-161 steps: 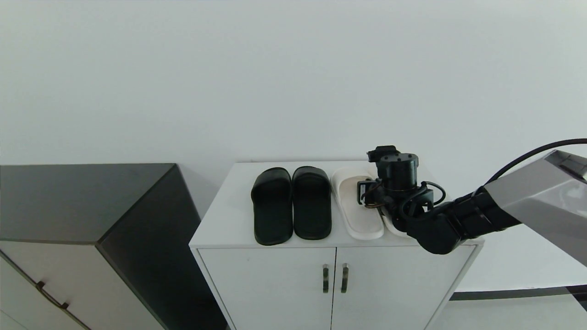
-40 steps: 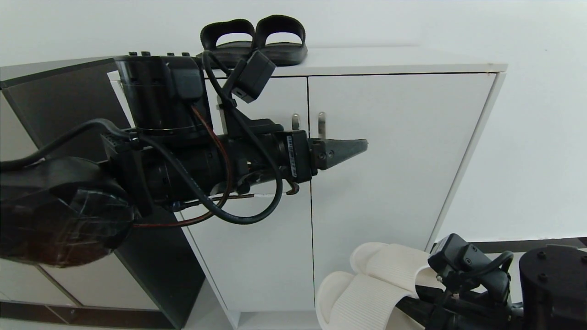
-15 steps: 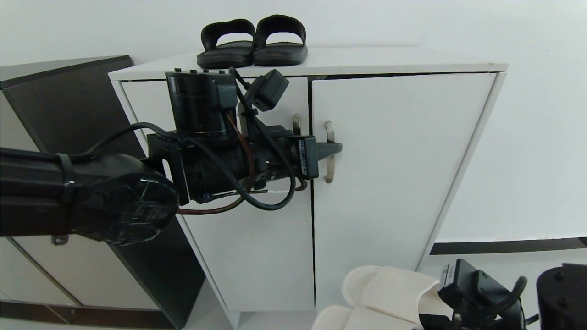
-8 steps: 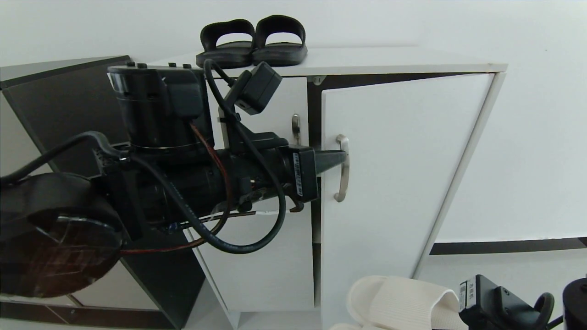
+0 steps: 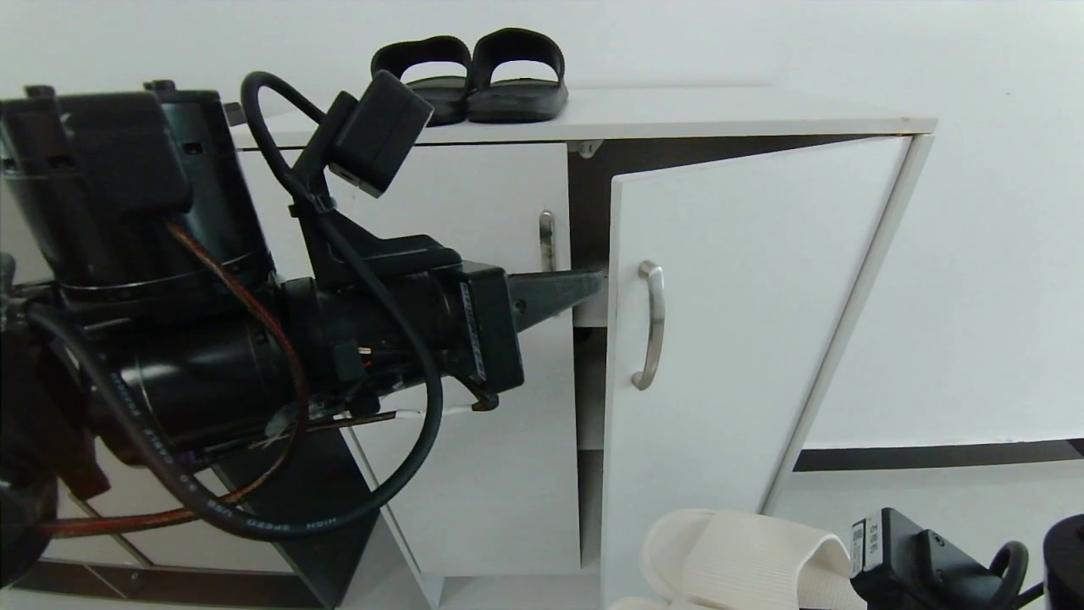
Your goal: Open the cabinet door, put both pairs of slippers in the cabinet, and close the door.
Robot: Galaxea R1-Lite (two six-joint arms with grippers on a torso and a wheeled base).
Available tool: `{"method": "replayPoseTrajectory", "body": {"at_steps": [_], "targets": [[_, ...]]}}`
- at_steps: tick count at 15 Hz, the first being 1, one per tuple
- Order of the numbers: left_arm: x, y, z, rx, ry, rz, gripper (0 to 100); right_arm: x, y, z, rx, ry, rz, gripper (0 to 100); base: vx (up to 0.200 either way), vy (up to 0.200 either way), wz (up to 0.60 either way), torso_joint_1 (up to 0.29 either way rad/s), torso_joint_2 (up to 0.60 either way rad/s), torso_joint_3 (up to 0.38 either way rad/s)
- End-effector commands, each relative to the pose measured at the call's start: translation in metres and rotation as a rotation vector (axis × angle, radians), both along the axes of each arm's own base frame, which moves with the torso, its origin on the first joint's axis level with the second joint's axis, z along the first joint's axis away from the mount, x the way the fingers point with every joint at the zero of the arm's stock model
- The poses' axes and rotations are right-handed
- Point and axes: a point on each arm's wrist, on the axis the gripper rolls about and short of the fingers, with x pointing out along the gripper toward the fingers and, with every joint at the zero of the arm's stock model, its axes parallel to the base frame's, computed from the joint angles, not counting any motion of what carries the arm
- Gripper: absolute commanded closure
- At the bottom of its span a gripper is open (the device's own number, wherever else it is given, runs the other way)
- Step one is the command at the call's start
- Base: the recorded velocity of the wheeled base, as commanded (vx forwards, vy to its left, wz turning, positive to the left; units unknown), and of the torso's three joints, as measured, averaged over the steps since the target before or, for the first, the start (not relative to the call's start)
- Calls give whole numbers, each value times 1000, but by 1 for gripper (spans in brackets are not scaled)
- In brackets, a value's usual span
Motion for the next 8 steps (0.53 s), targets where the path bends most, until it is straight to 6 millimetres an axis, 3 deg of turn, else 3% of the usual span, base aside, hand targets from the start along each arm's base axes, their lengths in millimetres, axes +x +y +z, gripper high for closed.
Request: {"method": "replayPoseTrajectory", "body": {"at_steps": [1,4,8], "targets": [[5,3,0,0,1,21,100,0,0,-1,-5,4,0,100,0,0,0,0,0,0],[27,2,-7,14,17,65,100,-2,-1,-2,-43,29,-1,100,0,0,0,0,0,0],[56,-17,-10,17,21,72,100,-3,1,-3,-92,43,-15,100,0,0,0,0,0,0]]}}
